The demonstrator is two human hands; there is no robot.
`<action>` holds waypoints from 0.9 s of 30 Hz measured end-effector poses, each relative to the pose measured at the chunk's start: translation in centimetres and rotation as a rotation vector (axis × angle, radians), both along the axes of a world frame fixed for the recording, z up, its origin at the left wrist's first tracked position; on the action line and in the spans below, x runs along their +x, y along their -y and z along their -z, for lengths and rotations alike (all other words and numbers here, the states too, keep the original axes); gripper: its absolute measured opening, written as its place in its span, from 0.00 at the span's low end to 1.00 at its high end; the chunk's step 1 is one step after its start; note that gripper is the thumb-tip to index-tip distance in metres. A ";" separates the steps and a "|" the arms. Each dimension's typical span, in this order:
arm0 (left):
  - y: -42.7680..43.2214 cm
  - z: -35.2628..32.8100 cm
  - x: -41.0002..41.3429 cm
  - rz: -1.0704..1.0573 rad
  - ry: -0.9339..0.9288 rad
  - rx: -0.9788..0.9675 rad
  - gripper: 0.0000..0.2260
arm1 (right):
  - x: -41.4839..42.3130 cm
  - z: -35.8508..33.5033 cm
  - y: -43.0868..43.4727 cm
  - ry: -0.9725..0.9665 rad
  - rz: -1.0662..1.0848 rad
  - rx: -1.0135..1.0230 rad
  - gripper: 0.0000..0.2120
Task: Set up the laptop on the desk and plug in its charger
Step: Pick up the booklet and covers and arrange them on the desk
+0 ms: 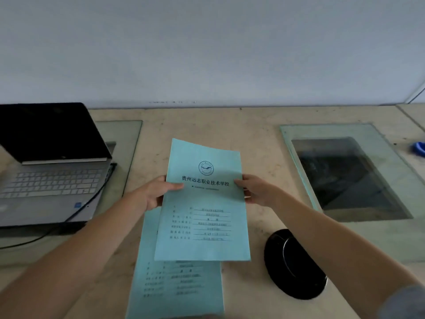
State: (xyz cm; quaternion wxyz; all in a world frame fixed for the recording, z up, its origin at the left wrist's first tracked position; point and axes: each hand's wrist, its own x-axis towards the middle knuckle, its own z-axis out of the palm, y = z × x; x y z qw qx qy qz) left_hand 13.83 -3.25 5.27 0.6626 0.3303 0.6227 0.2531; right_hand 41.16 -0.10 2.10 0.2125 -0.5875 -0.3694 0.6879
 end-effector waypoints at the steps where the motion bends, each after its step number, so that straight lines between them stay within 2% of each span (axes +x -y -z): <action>1: 1.0 0.6 -0.9 -0.004 -0.006 -0.022 0.16 | -0.9 0.2 0.9 0.007 -0.007 0.004 0.12; 4: 4.2 2.6 -3.1 -0.033 -0.010 -0.073 0.17 | -3.2 1.6 3.7 0.048 -0.032 0.016 0.14; 7: 6.9 4.3 -4.7 0.007 -0.042 -0.056 0.14 | -4.8 3.6 6.3 0.074 -0.049 -0.034 0.14; 12: 9.4 6.9 -6.3 0.107 -0.235 -0.008 0.15 | -6.4 6.1 9.5 0.140 0.002 -0.073 0.11; 15: 9.8 7.6 -6.9 0.124 -0.400 0.090 0.17 | -6.9 6.9 10.1 0.245 0.041 -0.015 0.08; 19: 9.9 7.8 -7.5 0.126 -0.523 0.191 0.15 | -6.8 7.3 10.5 0.437 0.028 0.176 0.03; 24: 10.0 8.4 -8.6 0.053 -0.567 0.225 0.13 | -6.7 7.8 11.0 0.508 0.100 0.271 0.03; 27: 10.1 8.8 -8.8 0.103 -0.653 0.229 0.19 | -6.9 7.9 11.1 0.543 0.133 0.282 0.05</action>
